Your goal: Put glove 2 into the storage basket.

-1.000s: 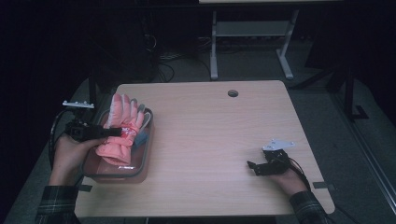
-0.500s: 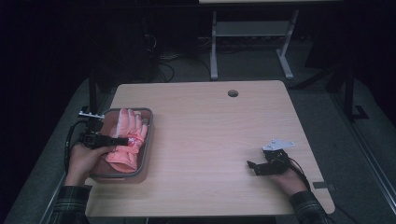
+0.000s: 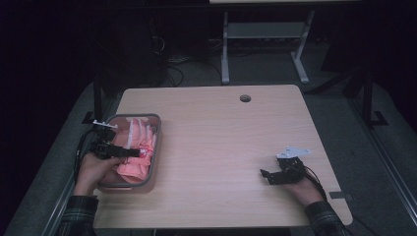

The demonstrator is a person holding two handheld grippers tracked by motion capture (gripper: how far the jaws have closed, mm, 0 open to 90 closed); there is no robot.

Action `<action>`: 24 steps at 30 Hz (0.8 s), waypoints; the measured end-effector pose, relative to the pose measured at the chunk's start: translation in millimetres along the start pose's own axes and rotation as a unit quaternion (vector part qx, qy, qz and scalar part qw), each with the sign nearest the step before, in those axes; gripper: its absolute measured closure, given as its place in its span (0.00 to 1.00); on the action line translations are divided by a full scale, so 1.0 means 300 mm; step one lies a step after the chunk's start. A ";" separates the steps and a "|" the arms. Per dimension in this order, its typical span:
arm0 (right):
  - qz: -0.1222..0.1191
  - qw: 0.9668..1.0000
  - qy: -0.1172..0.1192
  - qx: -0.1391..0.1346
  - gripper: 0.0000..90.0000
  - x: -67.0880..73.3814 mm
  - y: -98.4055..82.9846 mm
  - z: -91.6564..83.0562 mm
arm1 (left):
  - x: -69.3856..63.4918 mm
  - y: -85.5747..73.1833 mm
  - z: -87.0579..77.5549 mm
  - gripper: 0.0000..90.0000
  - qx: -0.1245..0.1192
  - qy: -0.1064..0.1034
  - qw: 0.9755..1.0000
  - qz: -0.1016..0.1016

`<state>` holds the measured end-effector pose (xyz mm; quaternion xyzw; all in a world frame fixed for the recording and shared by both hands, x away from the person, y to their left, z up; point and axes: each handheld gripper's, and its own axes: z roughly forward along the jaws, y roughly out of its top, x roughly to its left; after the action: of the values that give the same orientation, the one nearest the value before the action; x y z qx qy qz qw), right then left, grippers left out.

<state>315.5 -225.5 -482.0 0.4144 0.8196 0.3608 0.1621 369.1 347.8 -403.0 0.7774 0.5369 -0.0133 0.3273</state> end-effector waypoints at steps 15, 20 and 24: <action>0.000 1.000 0.000 0.000 0.16 0.000 0.000 0.000 | -0.020 0.025 -0.082 0.27 -0.023 0.024 0.999 0.036; 0.000 1.000 0.000 0.000 0.16 0.000 0.000 0.000 | -0.042 0.042 -0.139 0.23 -0.049 0.040 0.997 0.045; 0.000 1.000 0.000 0.000 0.16 0.000 0.000 0.000 | -0.063 0.055 -0.179 0.22 -0.068 0.043 0.995 0.057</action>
<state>315.5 -225.5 -482.0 0.4147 0.8196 0.3606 0.1619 357.3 356.9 -345.4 0.7826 0.5053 0.0755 0.3557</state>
